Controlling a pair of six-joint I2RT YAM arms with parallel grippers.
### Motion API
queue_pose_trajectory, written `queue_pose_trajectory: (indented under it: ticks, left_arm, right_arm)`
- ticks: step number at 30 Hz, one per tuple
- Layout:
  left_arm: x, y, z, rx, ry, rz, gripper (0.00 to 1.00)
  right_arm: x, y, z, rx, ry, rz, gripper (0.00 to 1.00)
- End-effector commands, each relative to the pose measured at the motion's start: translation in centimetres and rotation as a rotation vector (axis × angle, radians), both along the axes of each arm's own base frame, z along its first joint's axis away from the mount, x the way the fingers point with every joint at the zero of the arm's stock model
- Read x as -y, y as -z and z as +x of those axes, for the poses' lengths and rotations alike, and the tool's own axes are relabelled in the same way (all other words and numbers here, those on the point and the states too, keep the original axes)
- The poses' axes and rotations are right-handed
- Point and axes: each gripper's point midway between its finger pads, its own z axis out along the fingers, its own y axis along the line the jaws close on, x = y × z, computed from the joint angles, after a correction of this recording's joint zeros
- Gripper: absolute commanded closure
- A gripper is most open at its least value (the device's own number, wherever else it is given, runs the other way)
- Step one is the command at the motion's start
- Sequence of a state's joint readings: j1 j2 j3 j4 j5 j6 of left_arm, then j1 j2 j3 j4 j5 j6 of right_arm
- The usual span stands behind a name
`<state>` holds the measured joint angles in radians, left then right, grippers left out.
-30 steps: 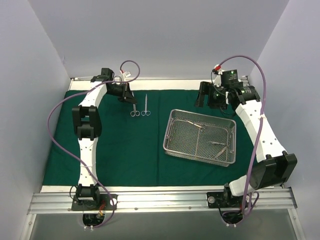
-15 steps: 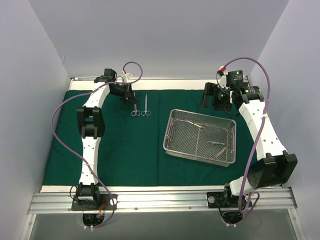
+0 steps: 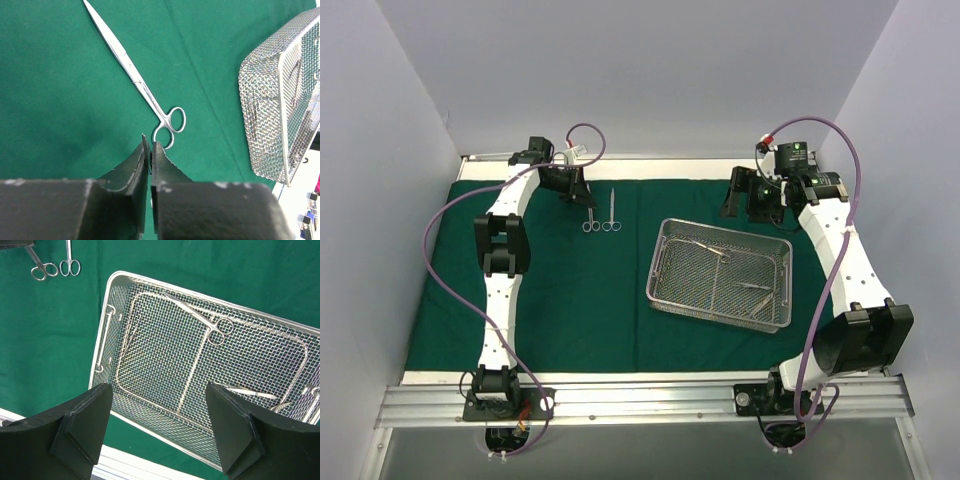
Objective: Open and lay out the surgical kit
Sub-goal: Place the medical item in the surgical kit.
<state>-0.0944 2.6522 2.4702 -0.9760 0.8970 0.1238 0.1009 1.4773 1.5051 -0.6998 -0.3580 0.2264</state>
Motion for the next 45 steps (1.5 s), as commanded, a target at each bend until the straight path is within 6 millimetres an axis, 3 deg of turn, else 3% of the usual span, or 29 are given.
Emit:
queue_pose_trajectory:
  ticks: [1, 8, 16, 32, 38, 39, 40, 41, 42, 45]
  left_arm:
    - [-0.9, 0.1, 1.2, 0.051, -0.009, 0.033, 0.85]
    - [-1.3, 0.4, 1.5, 0.048, -0.03, 0.055, 0.68]
    - [-1.6, 0.2, 2.3, 0.069, -0.057, 0.07, 0.57]
    - [-0.1, -1.4, 3.7, 0.123, -0.066, 0.014, 0.51]
    - [-2.4, -1.1, 3.8, 0.127, -0.116, 0.125, 0.52]
    - [-2.8, -3.7, 4.8, 0.21, -0.149, 0.135, 0.52]
    - [-3.6, -4.6, 5.4, 0.221, -0.217, 0.168, 0.53]
    - [-4.0, -3.8, 4.9, 0.184, -0.265, 0.179, 0.52]
    - [-4.6, -8.3, 6.2, 0.296, -0.332, 0.156, 0.52]
    - [-5.3, -13.1, 5.9, 0.295, -0.537, 0.089, 0.51]
  right_arm:
    - [0.0, 0.7, -0.3, -0.023, -0.009, 0.012, 0.24]
    - [-0.1, 0.9, -0.3, -0.03, -0.005, 0.023, 0.24]
    - [-0.2, 1.1, -0.3, -0.033, -0.003, 0.028, 0.24]
    - [-0.5, 2.0, -0.8, -0.067, -0.013, 0.042, 0.24]
    - [-0.4, 2.3, -0.8, -0.063, -0.033, 0.016, 0.25]
    - [-0.2, 2.6, -0.8, -0.062, -0.041, -0.009, 0.26]
    - [0.0, 3.0, -1.1, -0.073, -0.049, -0.042, 0.27]
    - [0.7, 3.7, -1.1, -0.074, -0.06, -0.108, 0.27]
    - [0.4, 4.0, -1.3, -0.071, -0.088, -0.144, 0.27]
    - [1.0, 6.1, -1.6, -0.074, -0.133, -0.305, 0.29]
